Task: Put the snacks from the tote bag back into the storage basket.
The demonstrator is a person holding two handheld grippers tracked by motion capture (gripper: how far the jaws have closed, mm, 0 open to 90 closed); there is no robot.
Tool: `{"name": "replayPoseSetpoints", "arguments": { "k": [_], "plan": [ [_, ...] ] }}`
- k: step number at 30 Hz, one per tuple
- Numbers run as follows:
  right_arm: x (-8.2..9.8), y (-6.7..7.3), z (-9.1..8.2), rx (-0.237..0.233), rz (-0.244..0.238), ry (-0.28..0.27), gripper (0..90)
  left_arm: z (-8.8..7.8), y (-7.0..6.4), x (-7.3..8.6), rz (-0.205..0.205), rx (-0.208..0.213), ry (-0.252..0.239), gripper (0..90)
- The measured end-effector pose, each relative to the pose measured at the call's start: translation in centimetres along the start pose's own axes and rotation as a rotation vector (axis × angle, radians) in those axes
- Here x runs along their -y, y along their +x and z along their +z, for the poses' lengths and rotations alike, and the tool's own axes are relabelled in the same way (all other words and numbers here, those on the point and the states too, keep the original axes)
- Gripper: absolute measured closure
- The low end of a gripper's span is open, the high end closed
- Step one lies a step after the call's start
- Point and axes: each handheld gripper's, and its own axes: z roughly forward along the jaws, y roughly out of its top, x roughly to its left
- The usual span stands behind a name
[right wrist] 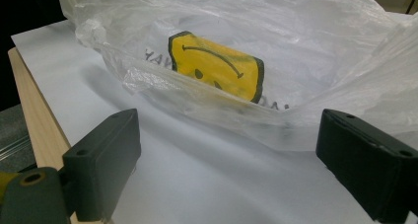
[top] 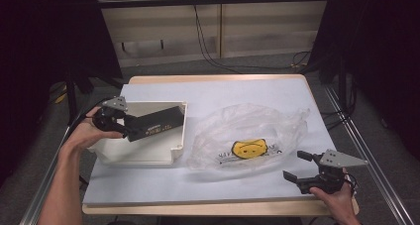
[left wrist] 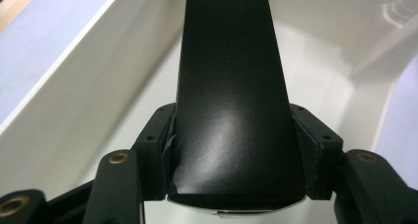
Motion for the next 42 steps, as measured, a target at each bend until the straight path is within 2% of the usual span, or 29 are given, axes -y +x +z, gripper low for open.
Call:
{"name": "replayPoseSetpoints", "arguments": {
  "k": [6, 7, 9, 13, 16, 17, 19, 21, 23, 25, 27, 33, 34, 36, 42],
  "plan": [
    [0.0, 0.1, 0.1, -0.002, -0.003, 0.003, 9.2, 0.8, 0.4, 0.3, 0.002, 0.011, 0.013, 43.1],
    [0.0, 0.1, 0.1, 0.002, 0.0, 0.004, 9.2, 1.4, 0.4, 0.5, -0.006, 0.019, 0.03, 43.0],
    [0.0, 0.0, 0.1, 0.002, -0.003, 0.002, 9.2, 1.6, 0.4, 0.5, -0.004, 0.024, 0.041, 43.0],
    [0.0, 0.0, 0.1, 0.0, -0.001, 0.006, 9.2, 1.9, 0.6, 0.8, -0.006, 0.03, 0.041, 42.9],
    [0.0, 0.0, 0.1, 0.0, -0.001, 0.007, 9.2, 2.3, 0.9, 0.6, -0.004, 0.039, 0.083, 42.9],
    [0.0, 0.0, 0.1, 0.0, -0.001, 0.007, 9.2, 2.3, 0.9, 0.6, -0.004, 0.039, 0.083, 42.9],
    [0.0, 0.0, 0.1, 0.001, -0.006, 0.005, 9.2, 2.7, 1.1, 0.3, 0.016, 0.039, 0.131, 42.9],
    [0.0, 0.0, 0.1, 0.0, -0.007, 0.005, 9.2, 2.9, 1.3, 0.3, 0.008, 0.046, 0.146, 42.9],
    [0.0, 0.0, 0.0, -0.002, -0.005, 0.004, 9.2, 3.1, 1.4, 0.2, 0.012, 0.042, 0.157, 42.9],
    [0.1, 0.0, 0.0, -0.003, -0.004, 0.003, 9.2, 3.2, 1.3, 0.2, -0.004, 0.039, 0.158, 42.9],
    [0.1, 0.0, 0.0, -0.001, -0.003, 0.005, 9.2, 3.4, 1.5, 0.0, 0.019, 0.037, 0.193, 42.9],
    [0.1, 0.0, 0.0, -0.003, -0.006, 0.006, 9.2, 4.1, 1.6, -0.1, 0.011, 0.034, 0.238, 42.6],
    [0.1, 0.0, 0.0, -0.003, -0.006, 0.006, 9.2, 4.2, 1.6, -0.1, 0.009, 0.033, 0.239, 42.4],
    [0.1, 0.0, 0.1, -0.001, -0.007, 0.007, 9.2, 4.4, 1.8, -0.3, -0.028, 0.023, 0.254, 41.1],
    [0.1, 0.0, 0.0, -0.005, -0.006, 0.005, 9.2, 4.6, 1.8, -0.6, -0.031, 0.005, 0.273, 40.5]
  ]
}}
